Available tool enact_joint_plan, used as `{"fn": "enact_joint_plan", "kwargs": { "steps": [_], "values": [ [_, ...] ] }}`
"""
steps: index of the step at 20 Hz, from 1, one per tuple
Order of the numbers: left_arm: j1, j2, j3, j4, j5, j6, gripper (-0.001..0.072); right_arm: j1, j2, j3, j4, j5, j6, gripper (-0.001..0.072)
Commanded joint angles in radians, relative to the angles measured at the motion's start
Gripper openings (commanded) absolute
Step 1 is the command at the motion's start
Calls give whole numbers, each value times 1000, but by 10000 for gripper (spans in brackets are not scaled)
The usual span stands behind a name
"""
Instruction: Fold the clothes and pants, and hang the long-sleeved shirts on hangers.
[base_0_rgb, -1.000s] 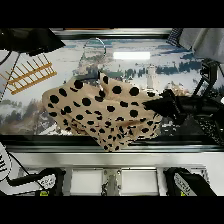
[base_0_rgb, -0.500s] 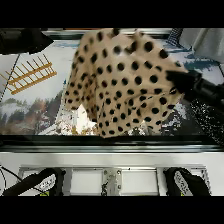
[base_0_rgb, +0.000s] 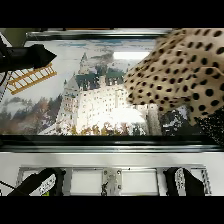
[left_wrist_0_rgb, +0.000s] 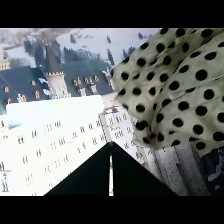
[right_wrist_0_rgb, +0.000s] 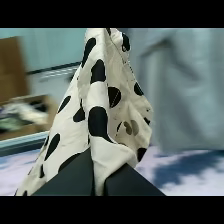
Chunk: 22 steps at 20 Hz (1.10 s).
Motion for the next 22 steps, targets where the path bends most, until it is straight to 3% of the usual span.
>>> {"fn": "enact_joint_plan", "kwargs": {
  "steps": [1, 9, 12, 15, 19, 20, 22],
  "values": [
    [0, 9, -63, -8, 3, 1, 10, -58, 9, 0, -122, -225, 19, 6],
    [0, 8, -83, -8, -25, 1, 10, -58, -13, -2, -127, -219, 13, 9],
    [0, 6, -83, -8, -23, 1, 10, -58, -28, 22, -164, -219, 98, 7],
    [0, 6, -83, -8, -21, 1, 10, -60, -92, 159, -467, -173, 362, 6],
    [0, 6, -83, -8, -21, 1, 10, -60, -250, 455, -1074, 13, 899, 6],
    [0, 6, -83, -8, -22, 1, 10, -59, -270, 512, -1149, 18, 958, 6],
    [0, 6, -83, -8, -24, 2, 10, -60, -277, 591, -1171, -9, 962, 6]
  ]
}}
